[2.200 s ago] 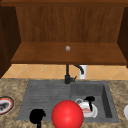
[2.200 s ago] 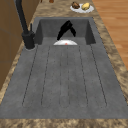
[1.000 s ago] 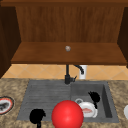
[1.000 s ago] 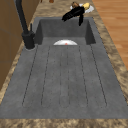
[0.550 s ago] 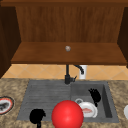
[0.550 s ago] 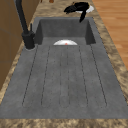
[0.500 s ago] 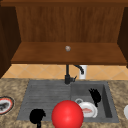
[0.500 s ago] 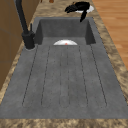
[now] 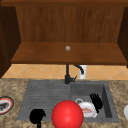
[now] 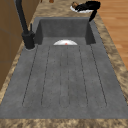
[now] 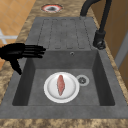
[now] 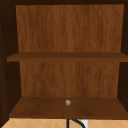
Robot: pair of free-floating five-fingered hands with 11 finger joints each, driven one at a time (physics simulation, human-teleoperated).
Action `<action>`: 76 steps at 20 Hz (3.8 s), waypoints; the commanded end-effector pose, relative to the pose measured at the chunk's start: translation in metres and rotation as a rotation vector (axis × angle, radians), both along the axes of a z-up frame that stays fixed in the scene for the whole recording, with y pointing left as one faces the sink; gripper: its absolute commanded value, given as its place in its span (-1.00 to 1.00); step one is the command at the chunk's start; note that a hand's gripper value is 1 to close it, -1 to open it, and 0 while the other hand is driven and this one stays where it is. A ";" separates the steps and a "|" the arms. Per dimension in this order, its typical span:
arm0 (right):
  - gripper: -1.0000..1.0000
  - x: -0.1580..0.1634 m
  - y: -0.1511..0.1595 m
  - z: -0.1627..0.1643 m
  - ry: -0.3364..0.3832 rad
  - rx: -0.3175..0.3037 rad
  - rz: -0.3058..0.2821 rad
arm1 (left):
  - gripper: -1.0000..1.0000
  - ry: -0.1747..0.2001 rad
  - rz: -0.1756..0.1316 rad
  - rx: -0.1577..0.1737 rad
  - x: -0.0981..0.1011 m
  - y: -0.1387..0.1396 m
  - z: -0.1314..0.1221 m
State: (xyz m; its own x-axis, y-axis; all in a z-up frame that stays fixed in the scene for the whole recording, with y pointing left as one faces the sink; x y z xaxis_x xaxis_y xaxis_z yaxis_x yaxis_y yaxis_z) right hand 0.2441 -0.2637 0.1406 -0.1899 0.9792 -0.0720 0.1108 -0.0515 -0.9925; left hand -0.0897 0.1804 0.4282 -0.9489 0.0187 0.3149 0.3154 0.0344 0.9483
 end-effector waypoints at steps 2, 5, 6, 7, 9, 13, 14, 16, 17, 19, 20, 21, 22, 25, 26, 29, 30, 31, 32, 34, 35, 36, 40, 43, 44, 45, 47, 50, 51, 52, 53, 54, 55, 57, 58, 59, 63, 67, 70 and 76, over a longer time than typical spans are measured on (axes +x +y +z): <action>-1.00 -0.031 0.000 -0.004 0.047 0.013 0.000 | 0.00 0.000 0.000 0.000 0.000 0.000 0.000; -1.00 -0.042 0.000 -0.004 0.042 0.014 0.001 | 0.00 0.000 0.000 0.000 0.000 0.000 0.000; -1.00 -0.043 0.001 -0.004 0.048 0.014 -0.001 | 0.00 0.000 0.000 0.000 0.000 0.000 0.000; -1.00 -0.046 0.002 -0.004 0.043 0.006 -0.001 | 0.00 0.000 0.000 0.000 0.000 0.000 0.000; -1.00 -0.050 0.001 -0.003 0.044 0.004 -0.001 | 0.00 0.000 0.000 0.000 0.000 0.000 0.000; -1.00 -0.058 0.001 0.009 0.041 0.000 0.004 | 0.00 0.000 0.000 0.000 0.000 0.000 0.000; -1.00 -0.061 0.001 0.015 0.044 -0.002 0.000 | 0.00 0.000 0.000 0.000 0.000 0.000 0.000; -1.00 -0.071 0.000 0.029 0.052 -0.002 -0.002 | 0.00 0.000 0.000 0.000 0.000 0.000 0.000; -1.00 -0.074 0.001 0.038 0.054 -0.008 -0.002 | 0.00 0.000 0.000 0.000 0.000 0.000 0.000; -1.00 -0.077 0.000 0.054 0.049 -0.021 -0.010 | 0.00 0.000 0.000 0.000 0.000 0.000 0.000; -1.00 -0.079 0.000 0.061 0.052 -0.019 -0.013 | 0.00 0.000 0.000 0.000 0.000 0.000 0.000; -1.00 -0.082 0.003 0.068 0.052 -0.015 -0.016 | 0.00 0.000 0.000 0.000 0.000 0.000 0.000; -1.00 -0.083 0.004 0.075 0.054 -0.012 -0.016 | 0.00 0.000 0.000 0.000 0.000 0.000 0.000; -1.00 -0.086 0.012 0.099 0.058 0.003 -0.023 | 0.00 0.000 0.000 0.000 0.000 0.000 0.000; -1.00 -0.087 0.014 0.107 0.054 0.005 -0.027 | 0.00 0.000 0.000 0.000 0.000 0.000 0.000; -1.00 -0.094 0.022 0.131 0.064 0.011 -0.036 | 0.00 0.000 0.000 0.000 0.000 0.000 0.000; -1.00 -0.098 0.025 0.140 0.069 0.012 -0.035 | 0.00 0.000 0.000 0.000 0.000 0.000 0.000; -1.00 -0.102 0.028 0.148 0.068 0.014 -0.033 | 0.00 0.000 0.000 0.000 0.000 0.000 0.000; -1.00 -0.107 0.030 0.156 0.068 0.015 -0.030 | 0.00 0.000 0.000 0.000 0.000 0.000 0.000; -1.00 -0.120 0.034 0.173 0.074 0.017 -0.023 | 0.00 0.000 0.000 0.000 0.000 0.000 0.000; -1.00 -0.127 0.037 0.180 0.089 0.018 -0.023 | 0.00 0.000 0.000 0.000 0.000 0.000 0.000; -1.00 -0.135 0.039 0.186 0.097 0.015 -0.023 | 0.00 0.000 0.000 0.000 0.000 0.000 0.000; -1.00 -0.164 0.049 0.214 0.086 0.020 -0.023 | 0.00 0.000 0.000 0.000 0.000 0.000 0.000; -1.00 -0.185 0.057 0.236 0.093 0.020 -0.023 | 0.00 0.000 0.000 0.000 0.000 0.000 0.000; -1.00 -0.191 0.060 0.244 0.095 0.019 -0.023 | 0.00 0.000 0.000 0.000 0.000 0.000 0.000; -1.00 -0.197 0.064 0.252 0.101 0.016 -0.024 | 0.00 0.000 0.000 0.000 0.000 0.000 0.000; -1.00 -0.206 0.072 0.268 0.113 0.008 -0.024 | 0.00 0.000 0.000 0.000 0.000 0.000 0.000; -1.00 -0.216 0.088 0.292 0.125 0.000 -0.026 | 0.00 0.000 0.000 0.000 0.000 0.000 0.000; -1.00 -0.220 0.092 0.300 0.126 -0.001 -0.026 | 0.00 0.000 0.000 0.000 0.000 0.000 0.000; -1.00 -0.225 0.097 0.308 0.130 -0.001 -0.027 | 0.00 0.000 0.000 0.000 0.000 0.000 0.000; -1.00 -0.229 0.101 0.316 0.133 -0.002 -0.027 | 0.00 0.000 0.000 0.000 0.000 0.000 0.000; -1.00 -0.233 0.106 0.324 0.136 -0.002 -0.027 | 0.00 0.000 0.000 0.000 0.000 0.000 0.000; -1.00 -0.236 0.111 0.332 0.137 -0.003 -0.027 | 0.00 0.000 0.000 0.000 0.000 0.000 0.000; -1.00 -0.243 0.120 0.348 0.133 -0.003 -0.028 | 0.00 0.000 0.000 0.000 0.000 0.000 0.000; -1.00 -0.246 0.125 0.357 0.131 -0.003 -0.028 | 0.00 0.000 0.000 0.000 0.000 0.000 0.000; -1.00 -0.250 0.129 0.365 0.128 -0.003 -0.028 | 0.00 0.000 0.000 0.000 0.000 0.000 0.000; -1.00 -0.262 0.147 0.397 0.119 -0.003 -0.028 | 0.00 0.000 0.000 0.000 0.000 0.000 0.000; -1.00 -0.276 0.163 0.430 0.120 -0.003 -0.028 | 0.00 0.000 0.000 0.000 0.000 0.000 0.000; -1.00 -0.287 0.173 0.455 0.119 -0.002 -0.028 | 0.00 0.000 0.000 0.000 0.000 0.000 0.000; -1.00 -0.316 0.186 0.504 0.119 0.002 -0.026 | 0.00 0.000 0.000 0.000 0.000 0.000 0.000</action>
State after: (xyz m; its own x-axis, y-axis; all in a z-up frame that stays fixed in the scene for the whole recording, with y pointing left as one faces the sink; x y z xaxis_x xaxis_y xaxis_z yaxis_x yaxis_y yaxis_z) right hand -0.0584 -0.0822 0.6222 -0.1713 0.9840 -0.0486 -0.0089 -0.0508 -0.9987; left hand -0.0897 0.1804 0.4282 -0.9489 0.0187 0.3149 0.3154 0.0344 0.9483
